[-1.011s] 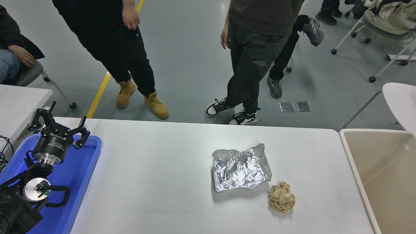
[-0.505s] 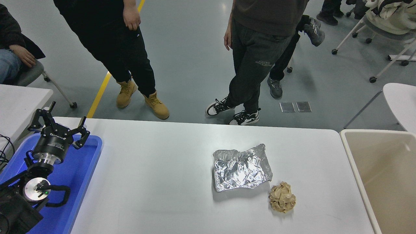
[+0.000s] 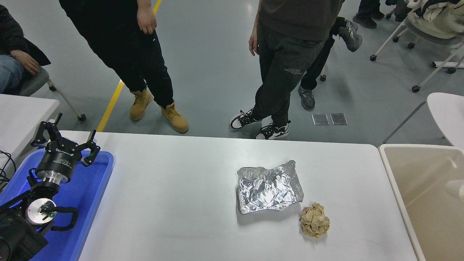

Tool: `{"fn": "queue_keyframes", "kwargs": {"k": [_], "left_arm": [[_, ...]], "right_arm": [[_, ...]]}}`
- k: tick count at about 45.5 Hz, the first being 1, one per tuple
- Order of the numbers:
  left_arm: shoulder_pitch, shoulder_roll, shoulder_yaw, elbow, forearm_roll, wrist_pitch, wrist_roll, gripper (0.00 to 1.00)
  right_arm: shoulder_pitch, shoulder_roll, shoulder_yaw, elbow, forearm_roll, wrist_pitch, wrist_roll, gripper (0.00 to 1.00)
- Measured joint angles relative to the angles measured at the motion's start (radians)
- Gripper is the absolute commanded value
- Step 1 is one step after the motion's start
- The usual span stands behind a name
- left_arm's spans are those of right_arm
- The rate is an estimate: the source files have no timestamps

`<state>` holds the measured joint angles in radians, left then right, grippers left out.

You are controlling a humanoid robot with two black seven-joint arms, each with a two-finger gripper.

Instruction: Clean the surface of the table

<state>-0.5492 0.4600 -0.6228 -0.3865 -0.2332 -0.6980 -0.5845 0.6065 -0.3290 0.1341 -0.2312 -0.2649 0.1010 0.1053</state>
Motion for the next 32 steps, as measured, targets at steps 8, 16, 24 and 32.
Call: {"fn": "queue_keyframes", "kwargs": {"k": [8,16,24,32], "left_arm": [[0.0,0.0,0.0,0.0,0.0,0.0,0.0,1.0],[0.0,0.0,0.001,0.0,0.0,0.0,0.0,1.0],[0.0,0.0,0.001,0.0,0.0,0.0,0.0,1.0],[0.0,0.0,0.0,0.0,0.0,0.0,0.0,1.0]], "right_arm": [[-0.011,0.016,0.0,0.002,0.002,-0.002,0.0,0.0],[-0.018,0.03,-0.001,0.002,0.003,-0.003,0.001,0.0],[-0.021,0.039,-0.001,0.002,0.003,-0.004,0.001,0.0],[-0.022,0.043,-0.002,0.002,0.004,-0.009,0.001,0.0]]}}
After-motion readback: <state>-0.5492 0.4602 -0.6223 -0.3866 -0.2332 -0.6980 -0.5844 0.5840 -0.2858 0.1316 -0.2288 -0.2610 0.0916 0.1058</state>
